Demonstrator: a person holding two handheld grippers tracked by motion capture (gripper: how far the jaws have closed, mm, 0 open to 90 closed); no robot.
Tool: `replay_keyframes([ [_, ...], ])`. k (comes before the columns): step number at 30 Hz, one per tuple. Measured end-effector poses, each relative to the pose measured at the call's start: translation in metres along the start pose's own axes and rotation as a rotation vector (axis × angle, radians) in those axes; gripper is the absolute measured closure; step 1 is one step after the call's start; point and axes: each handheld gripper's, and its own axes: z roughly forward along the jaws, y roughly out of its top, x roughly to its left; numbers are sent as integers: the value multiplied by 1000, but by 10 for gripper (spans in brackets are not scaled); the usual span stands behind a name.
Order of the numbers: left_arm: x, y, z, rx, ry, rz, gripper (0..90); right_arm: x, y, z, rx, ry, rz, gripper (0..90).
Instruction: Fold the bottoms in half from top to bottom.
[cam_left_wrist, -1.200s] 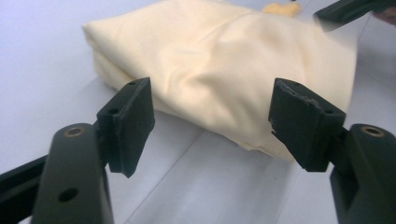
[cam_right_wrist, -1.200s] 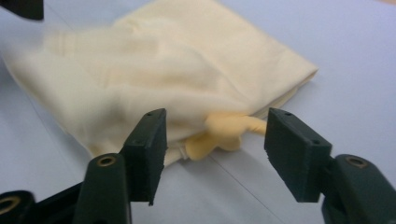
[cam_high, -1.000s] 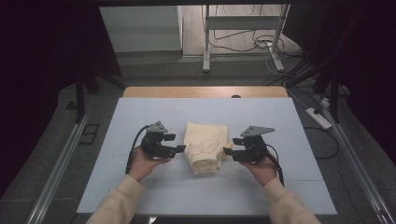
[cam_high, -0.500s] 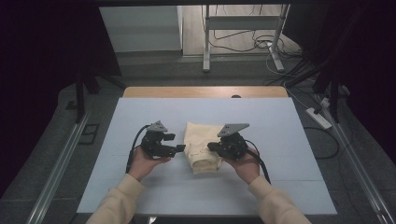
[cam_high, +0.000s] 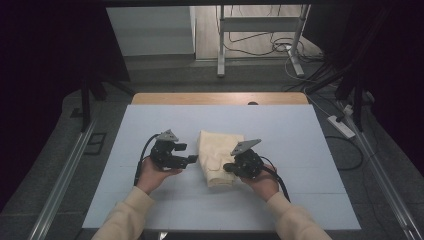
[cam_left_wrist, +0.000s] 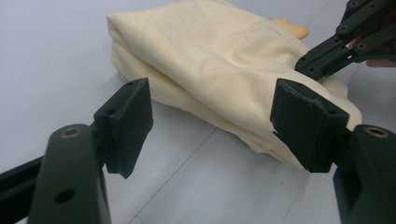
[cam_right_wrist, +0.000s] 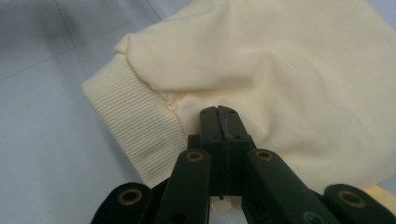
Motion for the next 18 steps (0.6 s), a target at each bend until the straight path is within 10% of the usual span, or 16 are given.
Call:
replay_keyframes([
  [18,1,-3,-1,6,-3,-4,285,-1,-10,-8,-68,-13,24,888],
])
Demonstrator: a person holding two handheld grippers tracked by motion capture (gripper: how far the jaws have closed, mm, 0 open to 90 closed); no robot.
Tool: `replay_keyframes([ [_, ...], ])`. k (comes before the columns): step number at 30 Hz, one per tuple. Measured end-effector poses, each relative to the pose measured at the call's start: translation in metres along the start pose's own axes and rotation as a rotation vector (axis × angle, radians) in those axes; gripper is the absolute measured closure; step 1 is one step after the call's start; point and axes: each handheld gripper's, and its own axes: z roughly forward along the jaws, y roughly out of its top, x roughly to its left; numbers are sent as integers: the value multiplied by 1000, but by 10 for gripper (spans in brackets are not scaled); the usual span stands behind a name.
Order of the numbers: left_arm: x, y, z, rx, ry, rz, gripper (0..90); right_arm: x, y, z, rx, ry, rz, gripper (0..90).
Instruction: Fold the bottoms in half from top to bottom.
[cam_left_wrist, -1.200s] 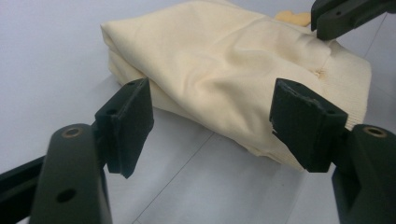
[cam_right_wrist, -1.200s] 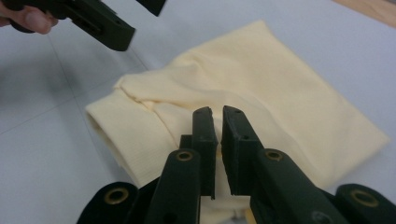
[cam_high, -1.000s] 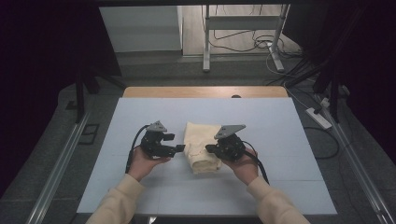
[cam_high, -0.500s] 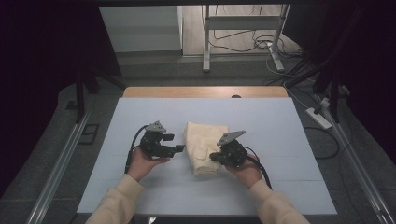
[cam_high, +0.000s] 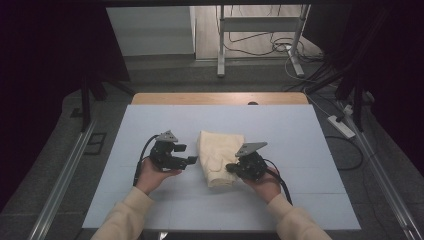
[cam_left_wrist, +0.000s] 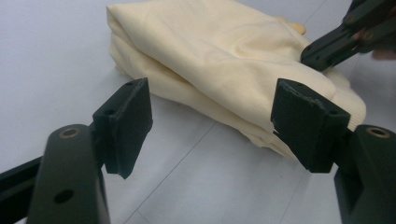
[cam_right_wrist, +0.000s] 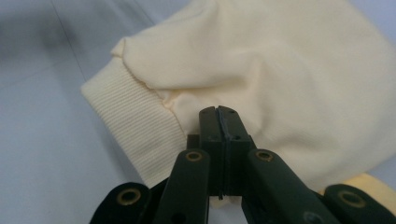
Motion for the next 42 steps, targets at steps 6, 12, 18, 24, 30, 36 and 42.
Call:
replay_keyframes([
  [6,-2,-3,-6,-15,1,-2,285,-5,-4,-24,-47,-39,19,889],
  [12,-6,-11,-9,-12,0,-7,284,-13,-20,-40,-47,-54,61,888],
  [18,-10,-19,-12,-11,-3,-10,284,-20,-39,-52,-37,-56,98,857],
  [24,-16,-29,-16,-12,-10,-9,284,-26,-54,-64,-30,-87,145,600],
  [30,-18,-38,-21,-11,-2,-18,284,-28,-67,-75,-33,-130,154,414],
  [36,-19,-53,-29,5,18,-11,283,-30,-84,-90,-10,-158,155,383],
  [42,-18,-61,-36,0,33,-24,283,-35,-98,-107,-35,-175,190,371],
])
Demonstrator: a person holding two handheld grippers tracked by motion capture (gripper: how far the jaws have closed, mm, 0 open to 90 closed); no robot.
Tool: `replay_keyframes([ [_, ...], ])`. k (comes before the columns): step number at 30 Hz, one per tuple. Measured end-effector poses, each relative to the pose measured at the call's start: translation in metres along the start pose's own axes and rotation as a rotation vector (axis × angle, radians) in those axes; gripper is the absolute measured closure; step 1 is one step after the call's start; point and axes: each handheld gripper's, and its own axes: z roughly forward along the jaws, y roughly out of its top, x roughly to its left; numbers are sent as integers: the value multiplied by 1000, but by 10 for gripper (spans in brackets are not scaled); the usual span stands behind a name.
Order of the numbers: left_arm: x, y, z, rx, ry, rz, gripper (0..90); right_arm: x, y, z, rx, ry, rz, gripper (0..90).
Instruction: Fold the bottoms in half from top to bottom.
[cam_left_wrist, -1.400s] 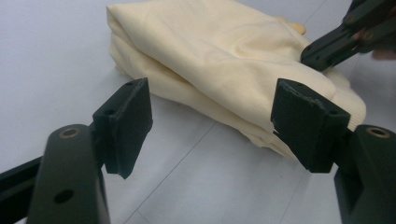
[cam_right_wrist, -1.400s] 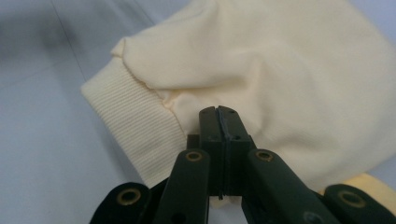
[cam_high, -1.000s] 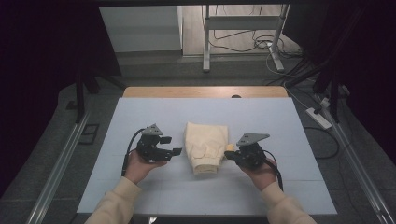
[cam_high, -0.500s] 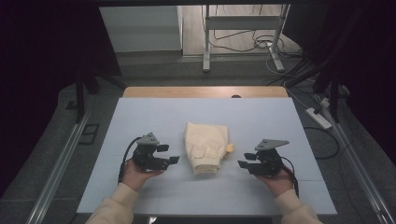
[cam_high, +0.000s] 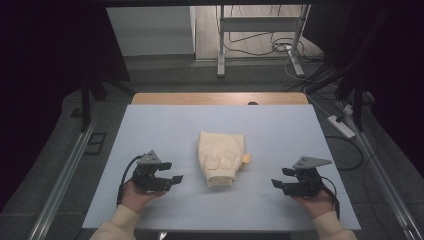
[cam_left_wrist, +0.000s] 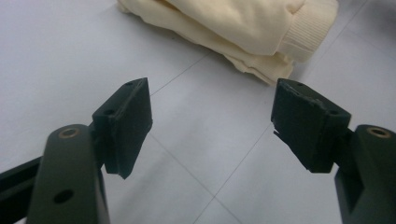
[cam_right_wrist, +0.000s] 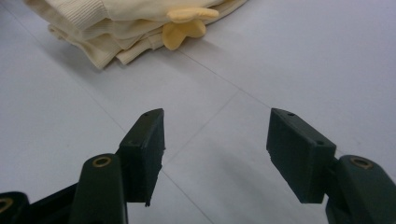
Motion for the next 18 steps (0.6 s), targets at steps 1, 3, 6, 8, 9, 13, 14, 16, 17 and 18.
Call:
replay_keyframes([
  [1,0,-1,-1,-1,2,1,283,-1,-2,-3,-2,-3,0,371],
  [3,0,-2,-2,-1,4,0,283,-2,-5,-7,-6,-12,5,370],
  [6,1,-4,-2,5,4,0,283,-4,-8,-8,-6,-15,9,369],
  [8,2,-5,-2,8,3,0,283,-3,-8,-8,-5,-17,3,369],
  [9,2,-5,-2,10,2,-1,283,-3,-7,-7,-6,-17,-1,367],
  [13,4,-6,-2,14,1,0,283,-1,-4,-5,-1,-6,-12,364],
  [14,4,-6,-2,14,1,0,283,-1,-4,-5,-1,-7,-19,364],
  [16,4,-6,-3,10,1,-1,283,0,-4,-5,-1,-11,-21,364],
  [17,4,-6,-3,10,2,1,283,-1,-4,-5,0,-12,-21,364],
  [18,4,-6,-3,10,2,3,283,-1,-4,-5,2,-14,-18,364],
])
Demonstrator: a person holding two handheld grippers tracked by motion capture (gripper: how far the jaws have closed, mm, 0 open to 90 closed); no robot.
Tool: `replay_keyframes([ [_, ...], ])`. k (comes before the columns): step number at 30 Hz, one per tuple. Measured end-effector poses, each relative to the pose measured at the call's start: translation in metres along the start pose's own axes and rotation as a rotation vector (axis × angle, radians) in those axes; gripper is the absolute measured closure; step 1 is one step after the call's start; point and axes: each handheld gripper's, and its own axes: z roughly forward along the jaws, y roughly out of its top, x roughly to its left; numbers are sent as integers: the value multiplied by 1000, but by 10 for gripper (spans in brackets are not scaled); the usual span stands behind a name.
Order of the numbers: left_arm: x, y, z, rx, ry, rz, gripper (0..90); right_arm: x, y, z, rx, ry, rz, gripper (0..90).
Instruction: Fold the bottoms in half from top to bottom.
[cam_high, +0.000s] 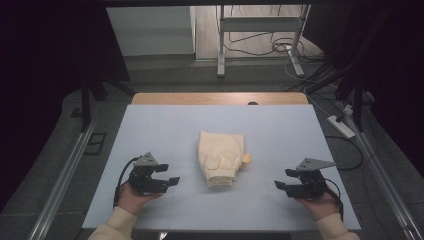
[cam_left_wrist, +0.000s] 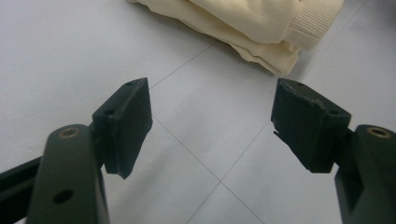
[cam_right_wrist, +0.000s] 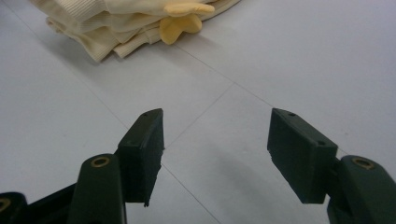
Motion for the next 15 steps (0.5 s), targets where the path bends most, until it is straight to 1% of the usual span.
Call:
replay_keyframes([
  [15,2,0,-1,2,0,0,277,1,1,3,8,4,-11,364],
])
